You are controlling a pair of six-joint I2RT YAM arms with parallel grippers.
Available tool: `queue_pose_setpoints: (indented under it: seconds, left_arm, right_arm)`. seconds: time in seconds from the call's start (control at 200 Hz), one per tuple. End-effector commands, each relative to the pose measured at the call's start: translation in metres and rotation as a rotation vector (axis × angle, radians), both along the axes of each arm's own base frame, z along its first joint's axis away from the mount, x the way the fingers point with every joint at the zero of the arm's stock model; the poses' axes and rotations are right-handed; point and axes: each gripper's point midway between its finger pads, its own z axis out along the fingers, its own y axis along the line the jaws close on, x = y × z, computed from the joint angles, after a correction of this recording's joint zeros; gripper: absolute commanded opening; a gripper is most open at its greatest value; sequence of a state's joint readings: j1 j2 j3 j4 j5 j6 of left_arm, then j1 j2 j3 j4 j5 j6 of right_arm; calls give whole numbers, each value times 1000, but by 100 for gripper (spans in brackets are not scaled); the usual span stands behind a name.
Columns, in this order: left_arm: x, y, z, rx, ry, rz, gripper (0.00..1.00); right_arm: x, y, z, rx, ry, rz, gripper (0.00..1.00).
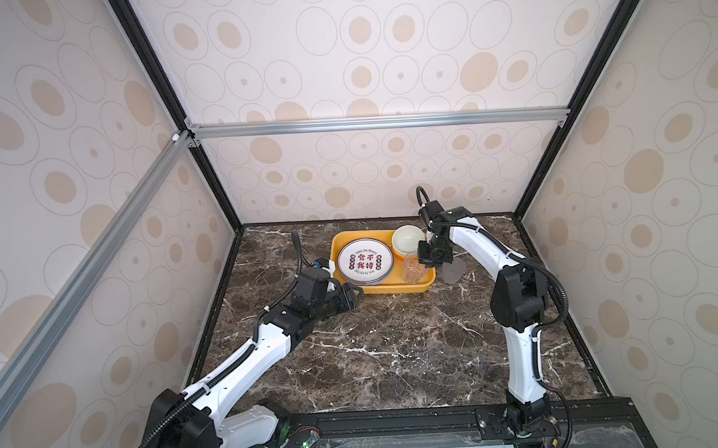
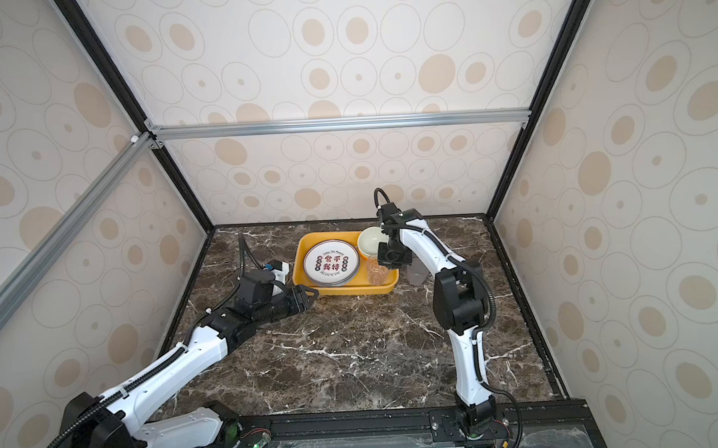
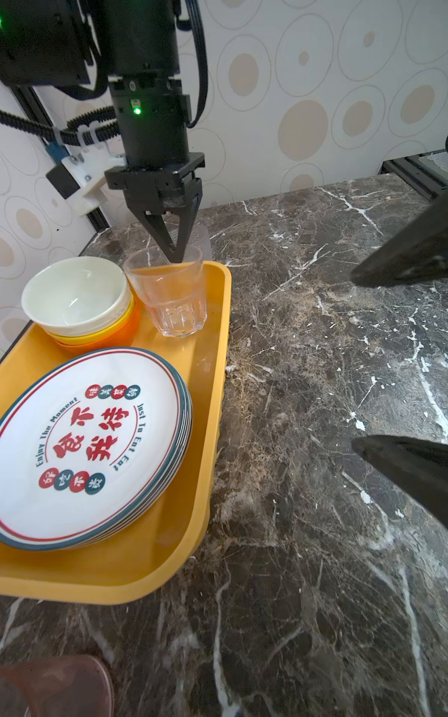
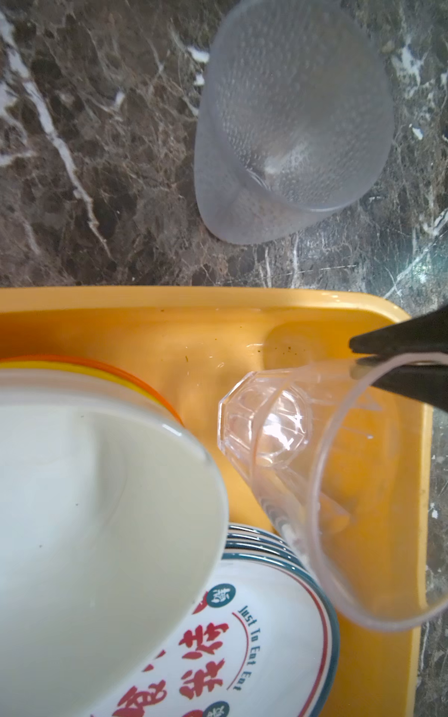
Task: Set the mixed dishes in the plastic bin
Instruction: 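Lower the clear glass cup into the bin beside the bowls and release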
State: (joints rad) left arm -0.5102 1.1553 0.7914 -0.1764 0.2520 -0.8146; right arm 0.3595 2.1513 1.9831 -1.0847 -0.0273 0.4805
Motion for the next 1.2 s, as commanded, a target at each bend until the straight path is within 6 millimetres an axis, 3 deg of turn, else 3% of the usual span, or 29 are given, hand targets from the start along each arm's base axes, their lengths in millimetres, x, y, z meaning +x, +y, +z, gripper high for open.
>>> queue_pose_setpoints:
  seconds: [0.0, 0.74, 0.93, 1.195]
  left_arm:
    - [-1, 7, 1, 3, 4, 24, 61]
    - [-3, 12, -2, 1, 7, 34, 60]
    - [-3, 13, -3, -3, 10, 38, 60]
    - [-3, 13, -1, -5, 7, 43, 60]
  right_arm:
    - [1, 4, 0, -21, 0, 6, 5]
    - [2, 11, -14, -62, 29, 32, 14]
    - [2, 12, -11, -64, 26, 33, 18]
    - [-1, 9, 12, -64, -15, 39, 24]
